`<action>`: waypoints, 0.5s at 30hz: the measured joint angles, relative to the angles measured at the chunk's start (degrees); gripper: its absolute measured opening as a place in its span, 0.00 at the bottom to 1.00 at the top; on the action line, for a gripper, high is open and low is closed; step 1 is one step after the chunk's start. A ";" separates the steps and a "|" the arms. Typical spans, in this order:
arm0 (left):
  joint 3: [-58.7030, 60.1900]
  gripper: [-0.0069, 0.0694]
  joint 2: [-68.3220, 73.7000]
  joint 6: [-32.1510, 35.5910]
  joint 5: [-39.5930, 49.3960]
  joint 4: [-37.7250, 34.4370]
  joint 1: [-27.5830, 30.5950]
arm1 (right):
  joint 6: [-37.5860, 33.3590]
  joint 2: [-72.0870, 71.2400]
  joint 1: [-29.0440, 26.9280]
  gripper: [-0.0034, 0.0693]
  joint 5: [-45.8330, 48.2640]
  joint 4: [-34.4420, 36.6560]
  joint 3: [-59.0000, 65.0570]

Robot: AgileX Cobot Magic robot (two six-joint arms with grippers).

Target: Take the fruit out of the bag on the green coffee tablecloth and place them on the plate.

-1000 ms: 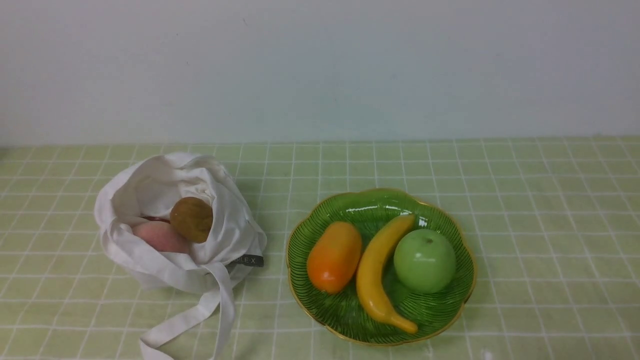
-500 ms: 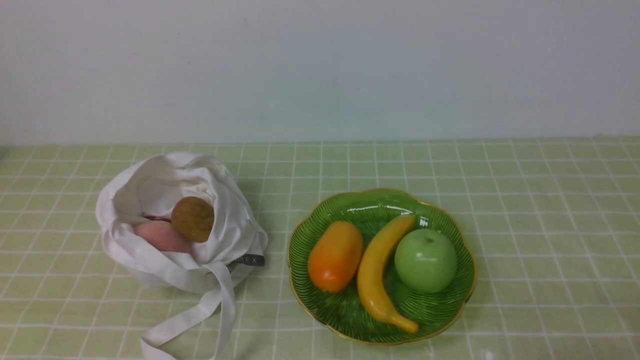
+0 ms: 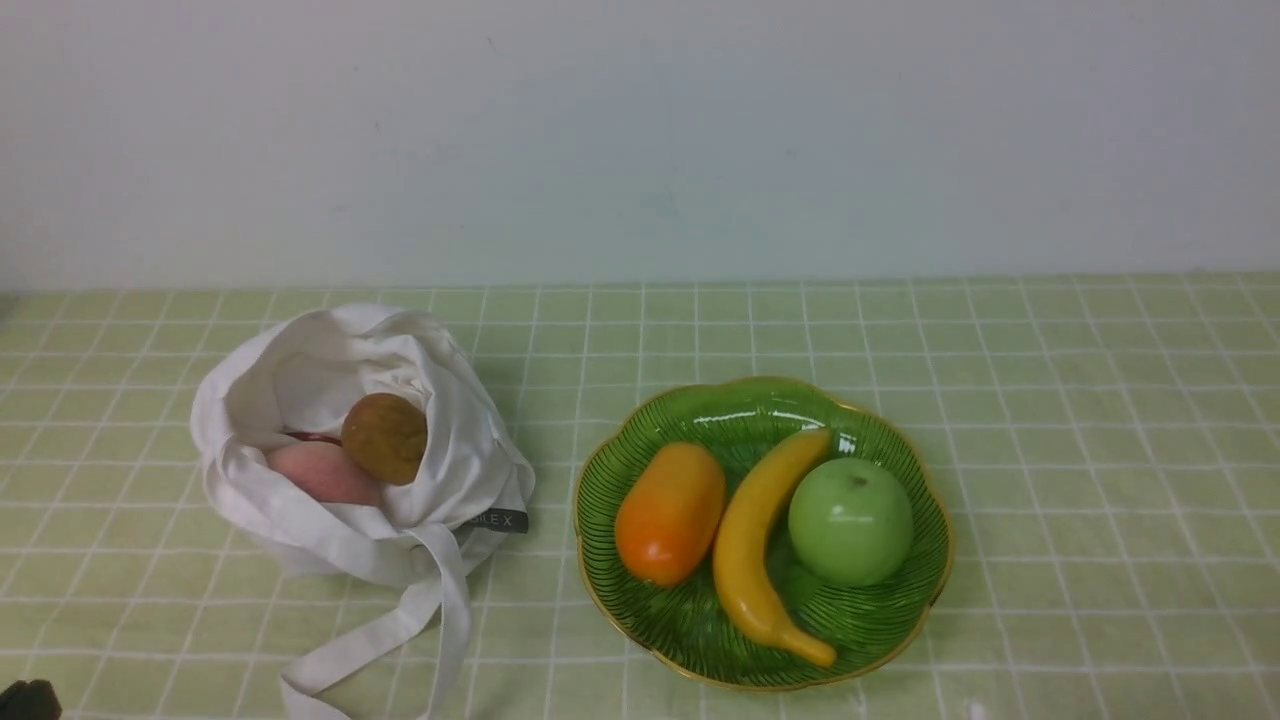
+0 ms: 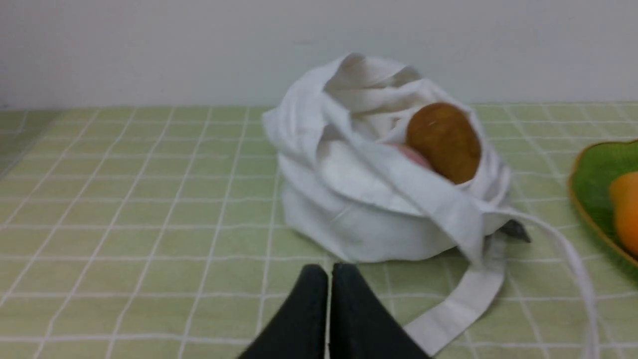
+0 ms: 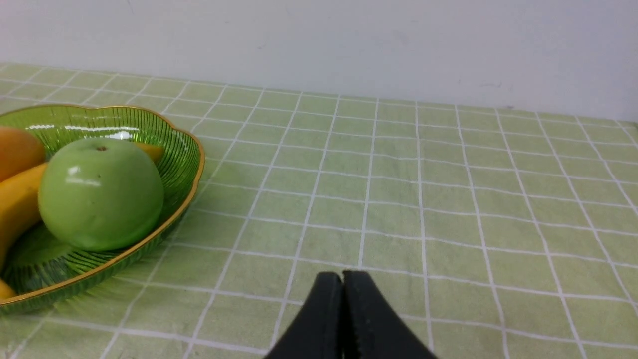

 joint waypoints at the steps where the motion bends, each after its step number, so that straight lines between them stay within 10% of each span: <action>1: 1.26 0.08 0.00 0.00 -0.89 -0.13 0.39 | 0.00 0.00 0.00 0.03 0.00 0.00 0.00; 15: 2.98 0.08 0.00 -0.50 1.28 -0.15 -3.14 | 0.16 0.00 0.00 0.03 0.00 0.00 0.00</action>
